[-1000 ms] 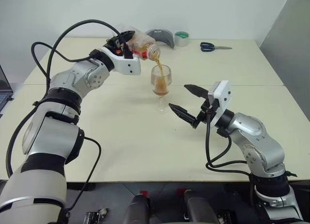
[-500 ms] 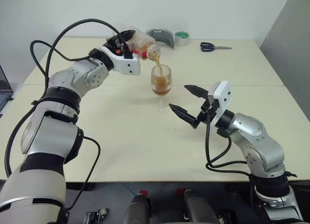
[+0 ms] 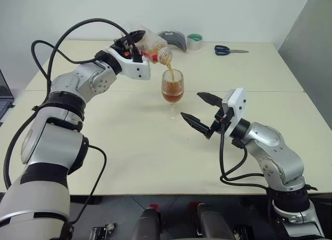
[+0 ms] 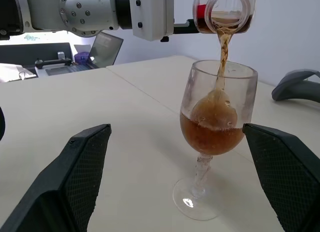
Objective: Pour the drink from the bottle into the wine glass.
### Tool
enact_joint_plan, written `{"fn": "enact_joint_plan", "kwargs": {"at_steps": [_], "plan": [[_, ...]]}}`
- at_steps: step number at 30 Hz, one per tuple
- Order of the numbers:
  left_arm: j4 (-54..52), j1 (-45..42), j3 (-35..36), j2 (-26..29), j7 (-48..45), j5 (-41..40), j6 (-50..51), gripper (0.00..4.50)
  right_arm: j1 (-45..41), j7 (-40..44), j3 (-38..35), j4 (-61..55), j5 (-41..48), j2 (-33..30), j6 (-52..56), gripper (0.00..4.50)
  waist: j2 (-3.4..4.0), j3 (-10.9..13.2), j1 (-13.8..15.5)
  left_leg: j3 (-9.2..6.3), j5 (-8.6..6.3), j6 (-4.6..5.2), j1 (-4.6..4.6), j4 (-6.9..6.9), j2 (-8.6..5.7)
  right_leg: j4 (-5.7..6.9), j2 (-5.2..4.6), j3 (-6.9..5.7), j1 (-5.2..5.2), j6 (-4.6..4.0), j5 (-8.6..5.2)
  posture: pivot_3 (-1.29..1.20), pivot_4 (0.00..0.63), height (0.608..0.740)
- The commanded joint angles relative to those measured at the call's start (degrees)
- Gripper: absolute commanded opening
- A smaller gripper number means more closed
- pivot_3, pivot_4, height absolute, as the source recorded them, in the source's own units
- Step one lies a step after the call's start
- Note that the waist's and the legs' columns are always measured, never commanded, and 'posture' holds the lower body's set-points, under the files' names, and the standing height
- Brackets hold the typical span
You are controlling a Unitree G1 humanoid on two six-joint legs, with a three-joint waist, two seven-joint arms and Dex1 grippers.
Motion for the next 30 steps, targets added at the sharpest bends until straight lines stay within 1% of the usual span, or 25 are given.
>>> {"fn": "enact_joint_plan", "kwargs": {"at_steps": [1,11,20,24,27,29,30], "plan": [[-0.18,-2.73,0.30,0.99,1.37,-0.03,-0.07,1.67,0.05,-0.17,0.12,-2.07,0.19,0.37,-1.31,4.50,0.00,0.00,0.00,0.00,0.00,0.00,0.00,0.00,0.00,0.00,0.00,0.00,0.00,0.00,0.00,0.00,0.150,0.740],[0.51,-2.79,0.33,0.71,1.38,-0.42,-0.04,1.67,0.04,-0.26,0.44,-2.08,0.18,0.38,-1.33,4.50,0.00,0.00,-0.01,0.00,0.00,0.00,0.00,0.01,0.00,0.00,0.00,0.00,0.00,0.00,0.00,0.00,0.150,0.740],[-0.13,-0.13,1.99,-1.25,-1.37,-4.18,-0.43,1.67,-0.19,-0.70,0.74,-2.25,-0.02,0.82,-1.41,4.50,0.00,0.00,-0.01,0.00,0.01,-0.01,0.00,0.01,-0.01,0.01,-0.02,0.00,0.00,0.00,0.00,0.00,0.150,0.740],[-0.18,1.19,3.51,-2.28,-3.65,-7.40,0.03,1.67,-0.29,-1.00,0.93,-2.19,-0.23,1.27,-1.59,4.50,0.00,0.00,-0.06,0.00,0.01,-0.01,0.01,0.01,-0.01,0.03,-0.01,0.00,0.00,0.00,0.00,0.00,0.150,0.740],[-0.27,2.54,6.47,-3.75,-7.64,-12.42,1.01,1.67,-0.49,-1.30,1.01,-2.12,-0.46,1.65,-1.88,4.50,0.00,0.00,-0.07,0.00,0.01,-0.01,0.01,0.02,0.00,0.02,-0.01,0.00,0.00,0.00,0.00,0.00,0.150,0.740],[-1.77,3.58,7.41,-4.30,-9.20,-13.90,1.23,1.67,-0.67,-1.49,0.94,-2.03,-0.72,1.96,-2.31,4.50,0.00,0.00,-0.07,-0.01,0.01,-0.01,0.00,0.02,-0.01,0.03,-0.02,0.00,0.00,0.00,0.00,0.00,0.150,0.740],[-2.55,4.45,8.96,-5.14,-10.94,-16.23,2.25,1.67,-0.78,-1.60,0.89,-1.99,-0.83,2.13,-2.44,4.50,0.00,0.00,-0.08,-0.01,0.01,-0.02,0.00,0.03,-0.01,0.03,-0.02,0.00,0.00,0.00,0.00,0.00,0.150,0.740]]}}
